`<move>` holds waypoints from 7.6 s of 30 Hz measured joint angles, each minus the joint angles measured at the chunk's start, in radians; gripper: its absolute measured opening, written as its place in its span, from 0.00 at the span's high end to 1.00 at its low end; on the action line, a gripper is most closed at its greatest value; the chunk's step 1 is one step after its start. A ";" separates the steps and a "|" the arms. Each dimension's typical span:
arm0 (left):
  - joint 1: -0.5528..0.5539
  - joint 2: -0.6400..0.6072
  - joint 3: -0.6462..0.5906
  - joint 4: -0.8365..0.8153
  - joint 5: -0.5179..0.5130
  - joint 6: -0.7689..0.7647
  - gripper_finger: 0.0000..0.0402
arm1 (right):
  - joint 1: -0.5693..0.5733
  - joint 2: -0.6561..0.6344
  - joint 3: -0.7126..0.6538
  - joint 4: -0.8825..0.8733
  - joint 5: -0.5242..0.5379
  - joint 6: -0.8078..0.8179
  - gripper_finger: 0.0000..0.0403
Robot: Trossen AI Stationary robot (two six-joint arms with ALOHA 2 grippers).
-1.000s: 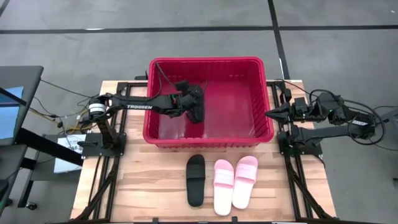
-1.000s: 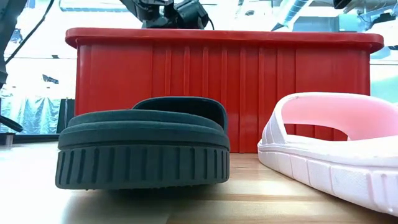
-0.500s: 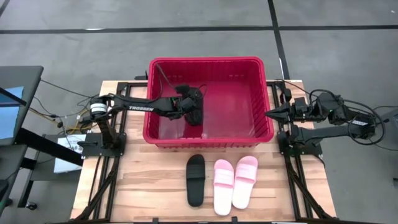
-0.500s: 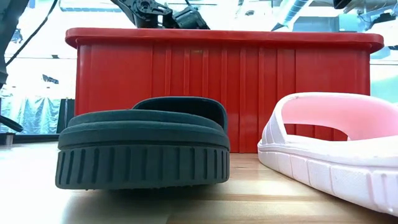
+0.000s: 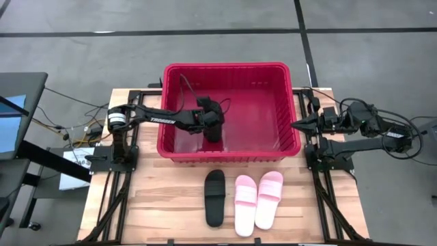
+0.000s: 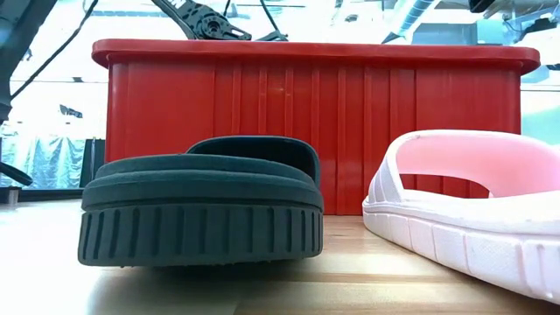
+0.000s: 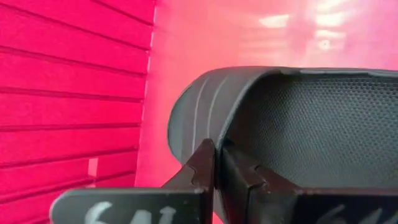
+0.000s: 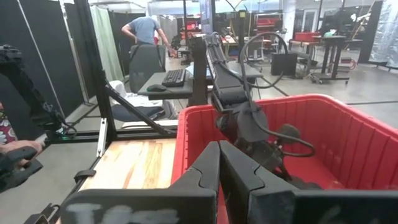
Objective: Pick and place slides into bin
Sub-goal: Put the left black slipper into the red bin, then put the black slipper into the red bin
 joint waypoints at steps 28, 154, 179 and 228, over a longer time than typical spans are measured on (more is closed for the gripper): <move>0.000 0.000 0.002 -0.004 0.003 -0.027 0.65 | 0.000 0.000 0.000 0.001 0.000 0.000 1.00; -0.749 0.033 0.146 -0.293 0.311 -0.871 0.71 | 0.000 0.000 0.000 0.000 0.000 0.000 1.00; -0.761 0.085 0.162 -0.363 0.307 -0.822 0.71 | 0.000 0.000 0.000 0.001 0.000 0.000 1.00; -0.768 0.165 0.200 -0.395 0.092 -0.821 0.72 | 0.000 0.000 0.000 -0.007 0.000 0.000 1.00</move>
